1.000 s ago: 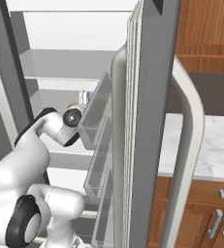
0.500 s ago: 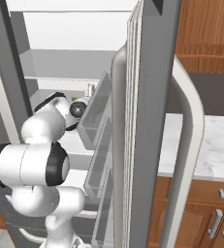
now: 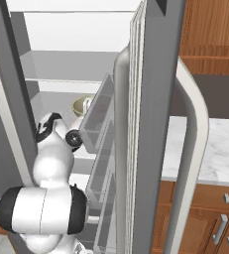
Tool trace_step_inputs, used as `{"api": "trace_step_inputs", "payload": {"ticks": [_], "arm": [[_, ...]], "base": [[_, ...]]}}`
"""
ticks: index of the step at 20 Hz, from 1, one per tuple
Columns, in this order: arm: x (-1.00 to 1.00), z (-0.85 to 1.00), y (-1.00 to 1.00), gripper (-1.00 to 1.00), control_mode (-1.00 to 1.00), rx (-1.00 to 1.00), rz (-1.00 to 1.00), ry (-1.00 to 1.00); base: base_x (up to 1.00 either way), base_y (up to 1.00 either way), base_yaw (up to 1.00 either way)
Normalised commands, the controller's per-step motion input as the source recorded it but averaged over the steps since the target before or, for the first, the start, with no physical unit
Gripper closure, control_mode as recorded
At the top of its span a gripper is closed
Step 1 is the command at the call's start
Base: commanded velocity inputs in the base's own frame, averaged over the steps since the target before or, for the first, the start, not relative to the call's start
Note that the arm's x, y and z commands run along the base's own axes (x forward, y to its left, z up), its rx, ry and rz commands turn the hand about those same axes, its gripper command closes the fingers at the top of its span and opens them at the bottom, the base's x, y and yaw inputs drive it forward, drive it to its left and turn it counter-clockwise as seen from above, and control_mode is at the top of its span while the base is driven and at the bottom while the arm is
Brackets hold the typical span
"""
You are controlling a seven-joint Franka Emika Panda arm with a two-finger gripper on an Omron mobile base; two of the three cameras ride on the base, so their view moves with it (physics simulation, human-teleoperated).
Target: Place one of the steaks on the plate and the other in the bowl. Then place the bowl in the fridge.
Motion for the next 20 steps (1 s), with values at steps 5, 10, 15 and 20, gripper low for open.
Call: {"api": "trace_step_inputs", "payload": {"ticks": [5, 10, 15, 20], "arm": [[-0.70, 0.94, 0.00, -1.00, -1.00, -0.02, 0.00, 0.00], [-0.75, 0.92, 0.00, -1.00, -1.00, -0.01, 0.00, -0.12], [-0.85, 0.97, 0.00, -1.00, -1.00, 0.00, 0.00, -0.33], [-0.96, 0.91, 0.00, -1.00, -1.00, 0.00, 0.00, -0.41]], "base": [[0.00, 0.00, 0.00], [0.00, 0.00, 0.00], [0.00, 0.00, 0.00], [0.00, 0.00, 0.00]]}}
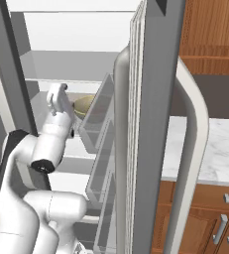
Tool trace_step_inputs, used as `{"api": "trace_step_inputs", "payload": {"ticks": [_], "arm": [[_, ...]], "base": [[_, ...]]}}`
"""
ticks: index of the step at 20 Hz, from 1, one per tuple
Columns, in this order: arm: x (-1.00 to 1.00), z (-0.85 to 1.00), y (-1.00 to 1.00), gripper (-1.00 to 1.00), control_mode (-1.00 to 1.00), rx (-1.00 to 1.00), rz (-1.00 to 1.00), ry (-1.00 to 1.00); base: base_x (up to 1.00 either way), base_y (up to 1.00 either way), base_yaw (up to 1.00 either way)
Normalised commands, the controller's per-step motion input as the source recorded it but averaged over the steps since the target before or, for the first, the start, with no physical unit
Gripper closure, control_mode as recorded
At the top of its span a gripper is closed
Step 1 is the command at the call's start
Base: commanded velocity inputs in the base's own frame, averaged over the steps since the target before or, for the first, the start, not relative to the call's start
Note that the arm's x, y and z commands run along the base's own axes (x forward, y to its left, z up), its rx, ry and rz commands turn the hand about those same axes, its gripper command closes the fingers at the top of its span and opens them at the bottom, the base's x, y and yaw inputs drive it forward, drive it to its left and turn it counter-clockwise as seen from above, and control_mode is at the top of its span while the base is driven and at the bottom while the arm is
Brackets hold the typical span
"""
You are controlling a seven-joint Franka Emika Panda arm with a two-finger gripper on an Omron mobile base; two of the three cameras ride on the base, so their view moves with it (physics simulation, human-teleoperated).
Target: Place one of the steaks on the plate and the other in the bowl. Then place the bowl in the fridge.
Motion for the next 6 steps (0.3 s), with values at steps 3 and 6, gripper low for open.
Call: {"api": "trace_step_inputs", "payload": {"ticks": [3, 6], "arm": [[-0.88, 1.00, 0.00, -1.00, -1.00, 0.00, 0.00, -0.30], [-1.00, 1.00, 0.00, -1.00, -1.00, -0.03, 0.01, -0.20]], "base": [[0.00, 0.00, 0.00], [0.00, 0.00, 0.00]]}}
